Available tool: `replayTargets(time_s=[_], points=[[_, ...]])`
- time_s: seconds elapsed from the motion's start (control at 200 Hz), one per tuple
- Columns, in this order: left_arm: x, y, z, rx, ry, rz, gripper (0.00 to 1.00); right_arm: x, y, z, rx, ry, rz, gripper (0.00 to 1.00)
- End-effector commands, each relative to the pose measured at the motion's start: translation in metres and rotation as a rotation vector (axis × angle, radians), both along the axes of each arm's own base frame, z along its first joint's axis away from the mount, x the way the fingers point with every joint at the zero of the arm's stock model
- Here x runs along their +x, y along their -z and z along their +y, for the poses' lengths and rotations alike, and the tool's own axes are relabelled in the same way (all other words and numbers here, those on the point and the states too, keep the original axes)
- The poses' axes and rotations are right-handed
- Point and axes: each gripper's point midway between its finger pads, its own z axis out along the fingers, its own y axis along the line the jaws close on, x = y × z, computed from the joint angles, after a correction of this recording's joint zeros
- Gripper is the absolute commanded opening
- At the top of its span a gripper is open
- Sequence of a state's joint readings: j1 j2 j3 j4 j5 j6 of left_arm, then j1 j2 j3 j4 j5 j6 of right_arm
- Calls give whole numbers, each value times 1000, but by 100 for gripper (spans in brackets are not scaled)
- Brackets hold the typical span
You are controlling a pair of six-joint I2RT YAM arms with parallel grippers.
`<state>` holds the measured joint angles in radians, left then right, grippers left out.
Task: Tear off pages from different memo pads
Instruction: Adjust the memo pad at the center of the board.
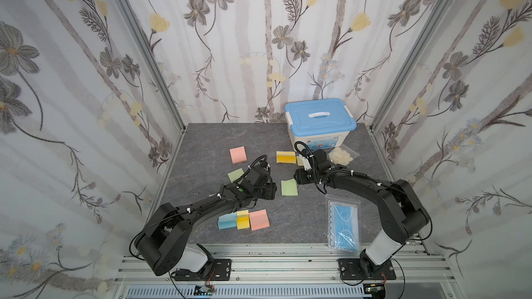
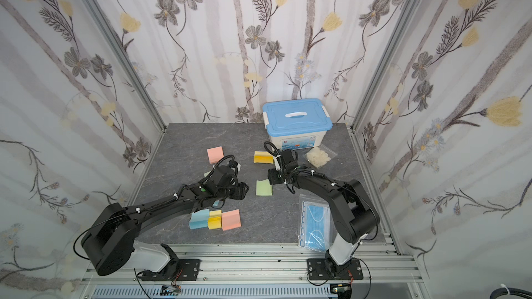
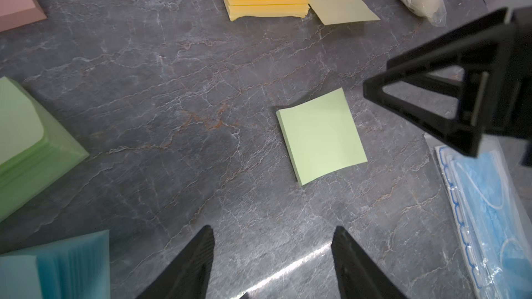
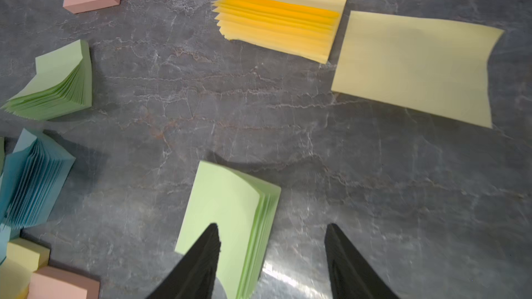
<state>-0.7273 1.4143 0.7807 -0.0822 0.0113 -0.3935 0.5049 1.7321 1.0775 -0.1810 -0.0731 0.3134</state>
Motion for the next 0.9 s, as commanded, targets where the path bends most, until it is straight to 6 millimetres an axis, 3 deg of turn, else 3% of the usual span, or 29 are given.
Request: replayTargets(time_s=[0.0,0.125,0.25,0.39,0.719,0.894], points=[[0,-4,5,-30,-18,-51,69,19,3,19,32,-38,0,60],[-2,-1,11,-42,-17,-93,70,31,16,32,32,-62,19,59],[0,-2,20,-50,-57,-145,73,26,28,36,15,-90,38,60],[0,-7,21,-60,-62,-159,74,10,37,43,27,-142,72,58],[0,-4,15,-73,-42,-144,78,-46,29,45,63,-142,122,60],[-6,1,-7,-117,61,-97,82,-61,23,41,74,-160,126,61]])
